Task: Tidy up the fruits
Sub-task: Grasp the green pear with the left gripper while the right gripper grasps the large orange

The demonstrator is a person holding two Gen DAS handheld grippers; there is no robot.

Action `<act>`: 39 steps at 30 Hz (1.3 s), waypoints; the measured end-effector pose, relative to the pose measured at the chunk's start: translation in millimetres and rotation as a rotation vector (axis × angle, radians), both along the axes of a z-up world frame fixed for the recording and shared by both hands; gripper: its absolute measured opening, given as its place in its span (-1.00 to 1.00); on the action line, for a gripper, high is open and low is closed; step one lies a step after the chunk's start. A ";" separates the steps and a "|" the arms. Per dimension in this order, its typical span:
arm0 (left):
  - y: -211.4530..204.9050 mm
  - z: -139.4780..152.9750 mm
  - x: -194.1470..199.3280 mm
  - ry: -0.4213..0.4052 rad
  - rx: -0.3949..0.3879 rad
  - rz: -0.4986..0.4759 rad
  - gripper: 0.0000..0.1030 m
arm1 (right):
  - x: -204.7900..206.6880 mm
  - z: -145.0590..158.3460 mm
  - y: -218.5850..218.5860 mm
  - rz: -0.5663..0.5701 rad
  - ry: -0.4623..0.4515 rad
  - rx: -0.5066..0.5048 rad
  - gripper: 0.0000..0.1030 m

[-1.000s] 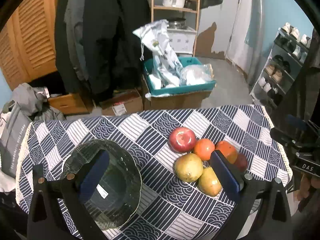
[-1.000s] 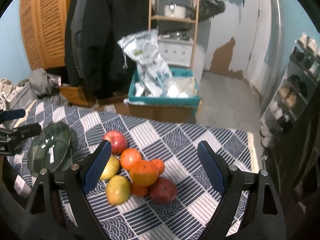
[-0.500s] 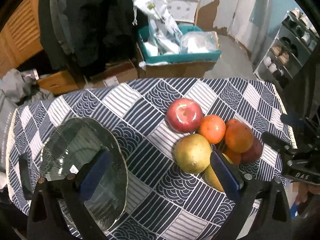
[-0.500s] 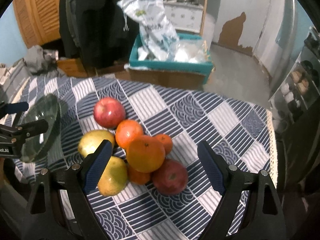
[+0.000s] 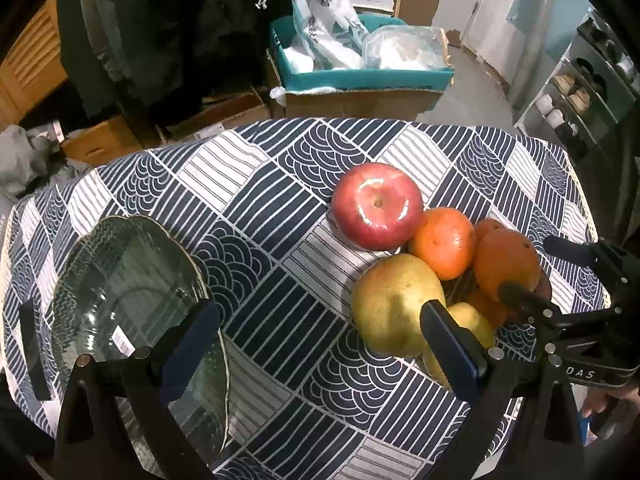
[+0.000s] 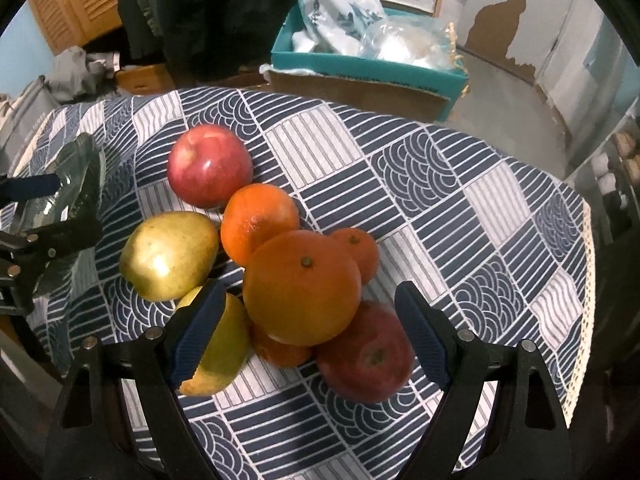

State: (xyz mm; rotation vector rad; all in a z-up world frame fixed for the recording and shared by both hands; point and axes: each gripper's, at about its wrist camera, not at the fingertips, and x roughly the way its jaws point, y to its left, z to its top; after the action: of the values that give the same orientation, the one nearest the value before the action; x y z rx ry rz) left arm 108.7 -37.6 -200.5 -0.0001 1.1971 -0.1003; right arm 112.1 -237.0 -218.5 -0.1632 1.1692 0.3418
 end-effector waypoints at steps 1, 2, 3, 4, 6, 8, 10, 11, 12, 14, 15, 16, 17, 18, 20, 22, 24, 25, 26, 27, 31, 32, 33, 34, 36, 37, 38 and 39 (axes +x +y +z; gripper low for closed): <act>-0.2 -2.0 1.0 0.005 0.002 0.001 0.96 | 1.3 -2.8 0.6 0.003 0.007 -0.004 0.68; -0.2 -3.7 1.7 0.008 0.001 0.002 0.96 | 2.6 -5.1 1.2 0.005 0.010 -0.007 0.68; -0.2 -5.5 2.6 0.013 -0.002 0.002 0.96 | 3.5 -7.3 1.3 0.005 0.013 -0.008 0.68; -0.3 -6.7 3.0 0.018 -0.006 0.004 0.96 | 5.0 -10.0 1.7 0.006 0.018 -0.008 0.68; -0.2 -8.1 3.3 0.023 -0.017 0.004 0.96 | 7.4 -15.0 1.7 0.008 0.030 0.002 0.64; -1.5 -9.6 5.0 0.027 -0.023 0.002 0.96 | 9.8 -20.3 2.2 0.013 0.048 0.013 0.51; -2.6 -10.5 5.9 0.028 -0.029 0.000 0.96 | 11.1 -24.1 2.6 0.017 0.065 0.037 0.38; -3.7 -11.3 6.8 0.029 -0.031 -0.002 0.96 | 11.6 -25.2 3.2 0.017 0.063 0.038 0.38; -5.2 -12.5 7.6 0.030 -0.033 -0.004 0.96 | 11.9 -25.6 3.5 0.018 0.061 0.038 0.37; -8.0 -14.8 8.7 0.036 -0.036 -0.010 0.96 | 12.1 -24.9 1.9 0.008 0.057 0.048 0.34; -9.8 -16.5 9.5 0.042 -0.040 -0.012 0.96 | 12.3 -24.5 0.9 0.004 0.057 0.052 0.33; -11.6 -17.9 10.2 0.047 -0.046 -0.014 0.96 | 11.9 -23.7 -0.7 0.001 0.054 0.058 0.33; -13.8 -19.5 11.0 0.053 -0.053 -0.015 0.96 | 11.3 -22.1 -2.7 -0.004 0.045 0.061 0.32; -15.9 -20.8 11.5 0.057 -0.057 -0.016 0.96 | 10.0 -19.5 -5.5 -0.009 0.036 0.062 0.32; -21.5 -23.5 13.4 0.067 -0.059 -0.021 0.96 | 8.7 -14.4 -10.5 -0.021 0.017 0.061 0.32; -26.1 -26.1 15.4 0.076 -0.062 -0.025 0.96 | 8.6 -10.8 -14.9 -0.033 0.008 0.065 0.32; -30.3 -29.1 16.9 0.085 -0.062 -0.027 0.96 | 7.1 -7.2 -19.1 -0.042 -0.008 0.060 0.32; -32.3 -30.5 18.1 0.090 -0.063 -0.027 0.96 | 6.5 -5.4 -20.9 -0.044 -0.017 0.058 0.32; -33.9 -32.2 19.4 0.096 -0.067 -0.026 0.96 | 5.9 -3.9 -22.6 -0.048 -0.024 0.057 0.32; -34.4 -33.9 20.3 0.102 -0.071 -0.026 0.96 | 5.4 -2.7 -24.4 -0.050 -0.029 0.058 0.32; -39.2 -44.0 23.5 0.135 -0.083 -0.021 0.86 | 3.7 0.7 -31.6 -0.058 -0.042 0.064 0.32; -40.6 -47.6 24.5 0.149 -0.090 -0.020 0.81 | 3.8 1.0 -32.2 -0.057 -0.044 0.064 0.32; -41.3 -49.9 24.7 0.160 -0.102 -0.022 0.77 | 3.4 1.2 -33.1 -0.057 -0.045 0.065 0.32; -42.1 -53.0 24.7 0.174 -0.110 -0.021 0.72 | 3.5 1.5 -34.5 -0.058 -0.043 0.069 0.32; -43.4 -58.4 25.6 0.191 -0.128 -0.018 0.66 | 3.6 2.0 -36.9 -0.062 -0.042 0.077 0.32; -44.1 -60.5 25.4 0.195 -0.133 -0.016 0.64 | 3.7 1.9 -37.7 -0.064 -0.042 0.079 0.32; -45.1 -62.5 25.4 0.199 -0.135 -0.017 0.63 | 3.5 1.8 -38.0 -0.063 -0.043 0.081 0.32; -45.1 -63.4 25.3 0.199 -0.142 -0.015 0.61 | 3.5 1.8 -38.8 -0.063 -0.043 0.084 0.32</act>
State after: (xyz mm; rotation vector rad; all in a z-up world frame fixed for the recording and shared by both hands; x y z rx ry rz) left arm 134.0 -82.7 -263.9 -0.1278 1.3867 -0.2023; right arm 115.6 -275.8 -216.7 -0.0602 1.1136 0.3298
